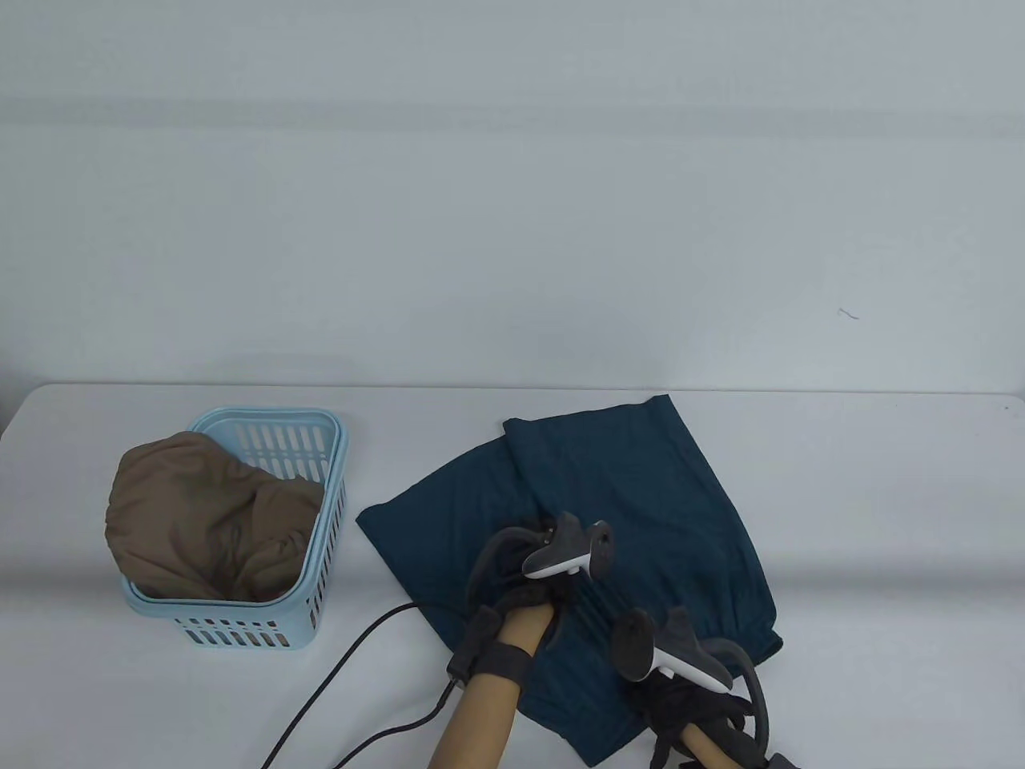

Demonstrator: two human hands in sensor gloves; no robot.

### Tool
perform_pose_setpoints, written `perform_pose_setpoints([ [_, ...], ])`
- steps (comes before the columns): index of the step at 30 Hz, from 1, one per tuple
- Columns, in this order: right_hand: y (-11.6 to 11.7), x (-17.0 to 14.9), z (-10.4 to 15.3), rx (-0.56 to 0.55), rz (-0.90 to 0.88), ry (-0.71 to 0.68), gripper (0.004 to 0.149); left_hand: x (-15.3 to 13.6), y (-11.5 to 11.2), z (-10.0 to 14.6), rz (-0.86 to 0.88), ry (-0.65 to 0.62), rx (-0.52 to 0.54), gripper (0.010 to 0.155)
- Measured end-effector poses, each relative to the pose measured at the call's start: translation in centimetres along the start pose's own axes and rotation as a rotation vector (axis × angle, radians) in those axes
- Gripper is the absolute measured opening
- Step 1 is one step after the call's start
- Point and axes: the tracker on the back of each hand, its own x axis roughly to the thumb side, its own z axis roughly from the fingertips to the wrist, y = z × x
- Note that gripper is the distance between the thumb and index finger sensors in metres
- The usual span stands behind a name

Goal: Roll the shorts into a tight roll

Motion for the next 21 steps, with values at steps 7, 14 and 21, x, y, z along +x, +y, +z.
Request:
perform_pose_setpoints([
  [7,0.0,-0.2,-0.3,-0.011,0.062,0.072,0.059,0.3,-0.7,0.7,-0.028,-0.02,0.031,0.047],
  [14,-0.1,-1.4,-0.9,-0.037,0.058,0.121,0.059,0.6,-0.9,1.3,-0.049,-0.03,0.05,0.046],
  [21,-0.4,-2.3,-2.2,-0.042,0.078,0.187,0.06,0.4,-0.8,1.6,-0.016,-0.048,0.044,0.044],
])
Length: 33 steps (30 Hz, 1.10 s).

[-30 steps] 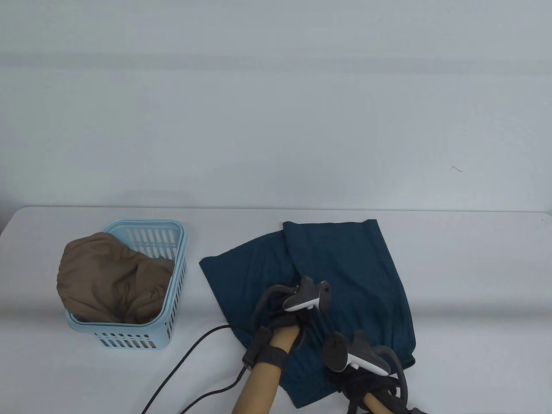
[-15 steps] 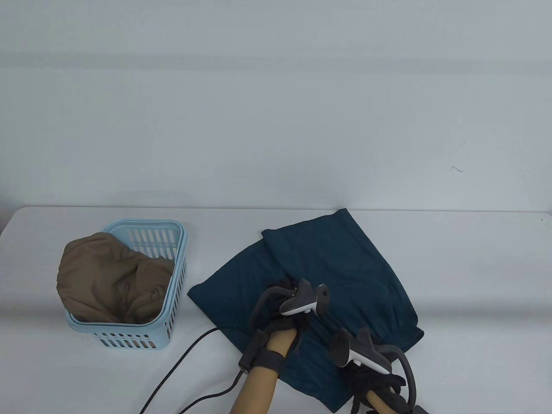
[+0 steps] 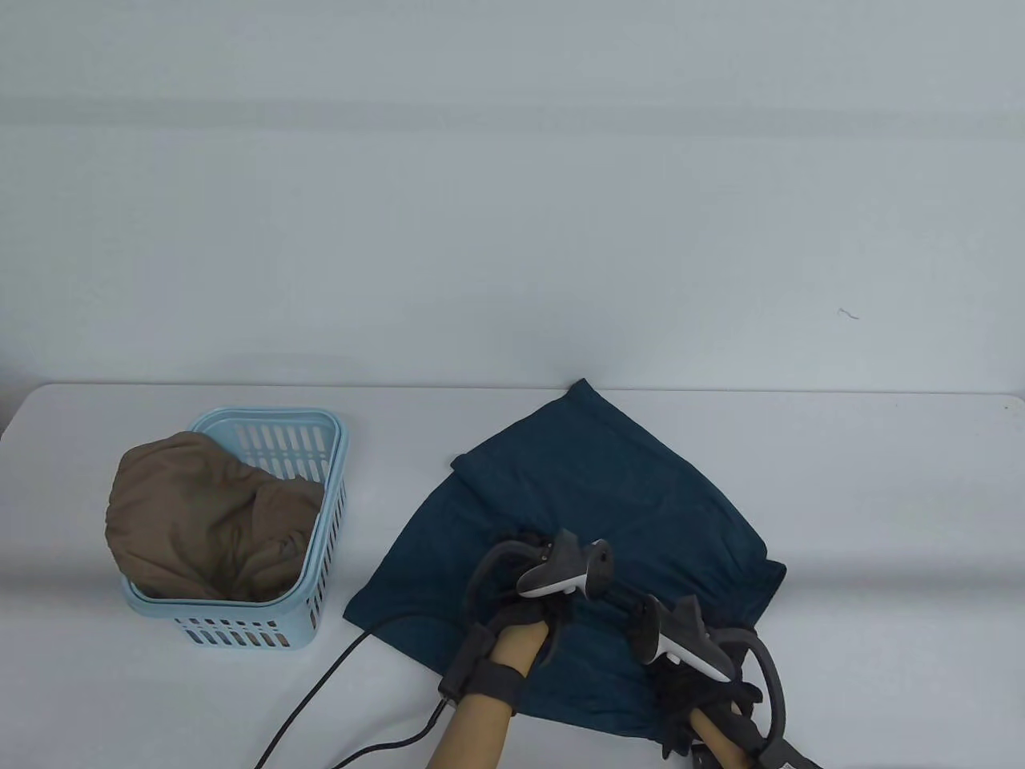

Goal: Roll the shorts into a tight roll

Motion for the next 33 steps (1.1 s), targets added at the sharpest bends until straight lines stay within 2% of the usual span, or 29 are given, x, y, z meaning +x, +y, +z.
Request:
perform_pose_setpoints([
  [8,0.0,0.0,-1.8,-0.02,0.067,0.061,0.057,0.0,0.9,0.0,-0.008,0.025,-0.107,0.046],
  [14,-1.0,-0.8,-3.3,0.001,-0.009,0.087,0.056,0.2,1.4,-0.2,-0.004,0.055,-0.139,0.046],
  [27,-3.0,-1.6,-7.2,0.048,-0.134,0.129,0.059,-0.1,1.7,-0.8,0.014,0.084,-0.155,0.048],
  [33,-3.9,-2.3,-8.8,0.053,-0.198,0.127,0.058,-0.7,1.4,-1.2,0.093,0.083,-0.151,0.049],
])
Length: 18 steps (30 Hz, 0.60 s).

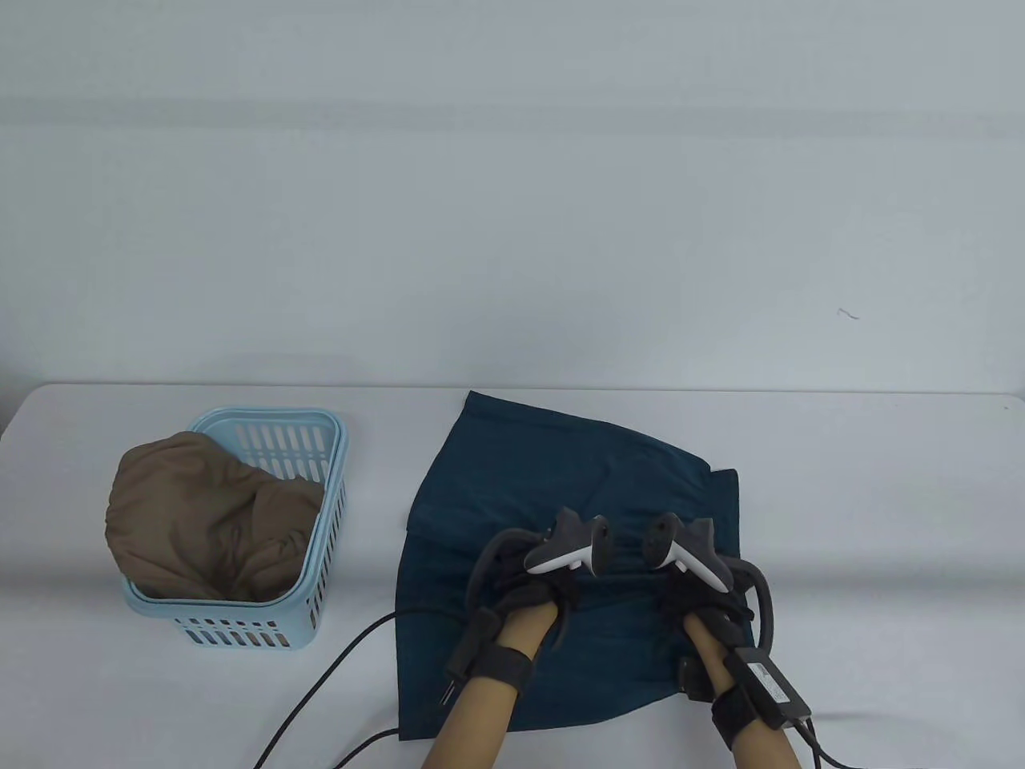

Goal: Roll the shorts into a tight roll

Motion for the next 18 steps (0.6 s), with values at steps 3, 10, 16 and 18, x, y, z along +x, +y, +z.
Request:
perform_pose_setpoints([
  [3,-0.2,-0.1,-0.7,-0.008,-0.005,-0.011,0.057,-0.1,0.1,-0.3,0.018,-0.007,-0.012,0.05],
  [10,-0.9,-0.8,-1.6,-0.012,-0.029,-0.043,0.055,0.0,-0.2,-0.1,0.043,-0.023,-0.026,0.054],
  [16,0.1,-1.5,-0.9,-0.006,0.043,-0.125,0.062,-0.3,-0.9,0.5,-0.02,-0.069,-0.022,0.06],
  [18,-0.1,-2.2,0.0,-0.053,0.046,-0.149,0.065,-1.2,-0.5,1.3,0.009,-0.067,0.015,0.065],
])
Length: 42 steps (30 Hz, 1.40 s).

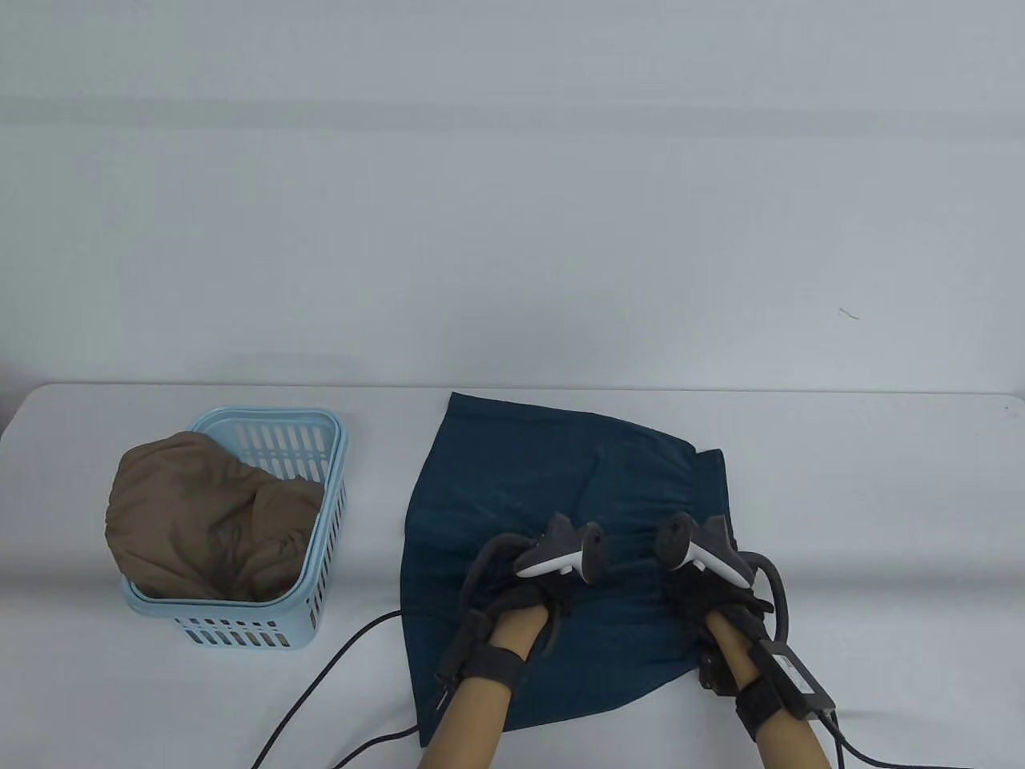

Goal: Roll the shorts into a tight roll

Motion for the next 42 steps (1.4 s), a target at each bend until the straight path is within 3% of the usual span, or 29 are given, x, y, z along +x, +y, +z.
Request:
perform_pose_setpoints([
  [3,-0.8,-2.0,2.5,-0.146,0.029,-0.028,0.064,-2.0,0.3,2.8,0.005,-0.006,0.049,0.071],
  [6,-0.9,-4.8,4.6,-0.203,0.091,-0.029,0.063,-4.1,-0.7,6.3,-0.042,-0.043,0.088,0.071],
  [11,1.0,-7.9,6.9,-0.164,0.164,-0.008,0.067,-6.3,-4.4,11.9,-0.019,-0.145,0.099,0.072],
  [16,2.3,-7.4,7.7,-0.111,0.22,-0.023,0.074,-6.1,-7.0,15.5,0.03,-0.246,0.043,0.08],
  [21,2.8,-6.0,7.2,-0.1,0.27,-0.015,0.079,-5.8,-8.6,16.1,-0.049,-0.235,-0.058,0.091],
  [27,3.0,-5.3,6.1,-0.071,0.228,-0.01,0.066,-5.7,-10.2,15.3,-0.166,-0.195,-0.191,0.085],
  [30,2.6,-5.3,6.0,-0.112,0.212,-0.006,0.061,-5.8,-9.9,15.1,-0.186,-0.2,-0.076,0.064],
  [37,2.2,-5.9,6.0,-0.266,0.124,-0.002,0.047,-7.4,-8.7,15.1,-0.029,-0.225,0.167,0.048],
  [39,2.0,-6.2,6.3,-0.31,0.074,-0.014,0.046,-8.1,-7.1,15.5,0.051,-0.217,0.147,0.045],
  [42,1.5,-6.9,7.0,-0.337,-0.034,-0.036,0.046,-9.1,-4.7,17.1,0.158,-0.222,0.244,0.043],
])
